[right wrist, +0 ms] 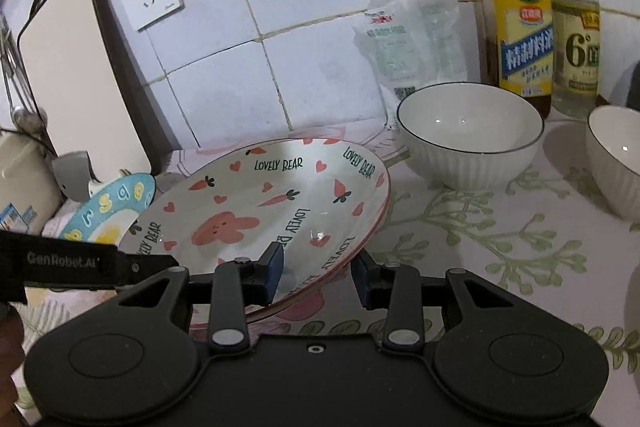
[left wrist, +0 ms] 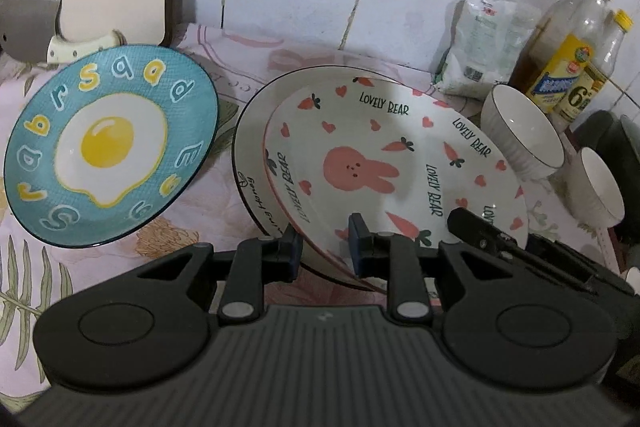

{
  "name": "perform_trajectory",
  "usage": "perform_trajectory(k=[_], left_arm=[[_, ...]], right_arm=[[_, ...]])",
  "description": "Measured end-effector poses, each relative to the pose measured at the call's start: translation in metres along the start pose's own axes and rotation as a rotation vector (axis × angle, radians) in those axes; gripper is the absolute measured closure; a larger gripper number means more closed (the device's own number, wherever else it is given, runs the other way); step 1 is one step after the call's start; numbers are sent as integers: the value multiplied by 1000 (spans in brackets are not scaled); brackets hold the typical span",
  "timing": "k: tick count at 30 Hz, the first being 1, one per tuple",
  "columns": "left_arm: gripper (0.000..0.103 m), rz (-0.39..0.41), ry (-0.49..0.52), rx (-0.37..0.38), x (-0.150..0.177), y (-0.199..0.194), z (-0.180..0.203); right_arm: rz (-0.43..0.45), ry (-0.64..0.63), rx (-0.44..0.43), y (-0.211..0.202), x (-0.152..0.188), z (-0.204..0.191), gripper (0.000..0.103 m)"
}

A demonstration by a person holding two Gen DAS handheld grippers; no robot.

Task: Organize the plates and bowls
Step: 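Carry the bunny plate over the sun plate and lower it on top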

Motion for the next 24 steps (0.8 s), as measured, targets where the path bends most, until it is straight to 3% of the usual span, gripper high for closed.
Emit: perform_trajectory(k=[10,14,22,24], left_arm=[[79,-91,-89,56,-1,5,-7],[71,-160,-86,67,-5,9,-3],[62,-237,14,-26,-8,9,7],[52,-238,53,-76,-7,5,6]], right_arm=[[20,-109,17,11,-4,2,57],[33,-115,26,14,-5,3,56],[19,-95,16,21,-5,7,57],[16,-101,22,21,-3,7,57]])
Point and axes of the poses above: each gripper's, at about its wrist camera, not at the fingertips, and y roughly the way its jaws point, z to its right, x to its underside, the point moved 10 cm from there along y, roughly the way its jaws point, and after that the axes turned 1 degree about y, right-handed, at the moved point
